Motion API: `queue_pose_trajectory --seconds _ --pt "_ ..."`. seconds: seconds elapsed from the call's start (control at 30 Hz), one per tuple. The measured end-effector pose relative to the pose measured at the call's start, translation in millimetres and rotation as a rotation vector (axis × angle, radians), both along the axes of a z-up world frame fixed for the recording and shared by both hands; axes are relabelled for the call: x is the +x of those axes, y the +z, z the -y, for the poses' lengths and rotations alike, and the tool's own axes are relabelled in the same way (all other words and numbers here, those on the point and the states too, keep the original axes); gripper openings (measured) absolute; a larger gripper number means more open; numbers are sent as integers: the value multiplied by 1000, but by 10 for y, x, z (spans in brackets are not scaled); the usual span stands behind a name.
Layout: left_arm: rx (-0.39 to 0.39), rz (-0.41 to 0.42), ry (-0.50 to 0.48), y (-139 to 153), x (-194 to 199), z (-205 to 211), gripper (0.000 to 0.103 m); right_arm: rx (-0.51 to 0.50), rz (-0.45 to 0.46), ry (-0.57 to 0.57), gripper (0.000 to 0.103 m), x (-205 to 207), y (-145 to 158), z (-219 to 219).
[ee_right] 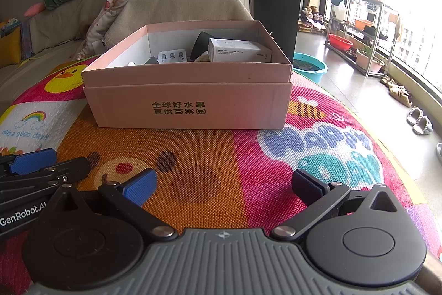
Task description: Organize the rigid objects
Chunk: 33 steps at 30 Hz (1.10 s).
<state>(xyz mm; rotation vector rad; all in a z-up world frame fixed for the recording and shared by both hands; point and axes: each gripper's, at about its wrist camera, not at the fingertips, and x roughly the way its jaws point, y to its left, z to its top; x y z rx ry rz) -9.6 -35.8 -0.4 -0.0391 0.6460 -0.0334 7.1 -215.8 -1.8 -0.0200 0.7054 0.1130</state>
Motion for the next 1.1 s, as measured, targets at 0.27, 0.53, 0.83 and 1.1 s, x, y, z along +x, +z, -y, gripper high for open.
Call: queue_pose_trajectory --seconds 0.27,0.53,0.83,1.1 --pt "0 0 0 -1 0 0 52 0 0 0 103 0 -1 -1" --pt "-3 1 0 -2 -1 -1 52 0 0 0 103 0 -1 -2" --pt "-15 2 3 -2 -4 -15 51 0 0 0 103 1 -1 -1" --pt "-30 3 3 -6 -4 -32 51 0 0 0 103 1 -1 0"
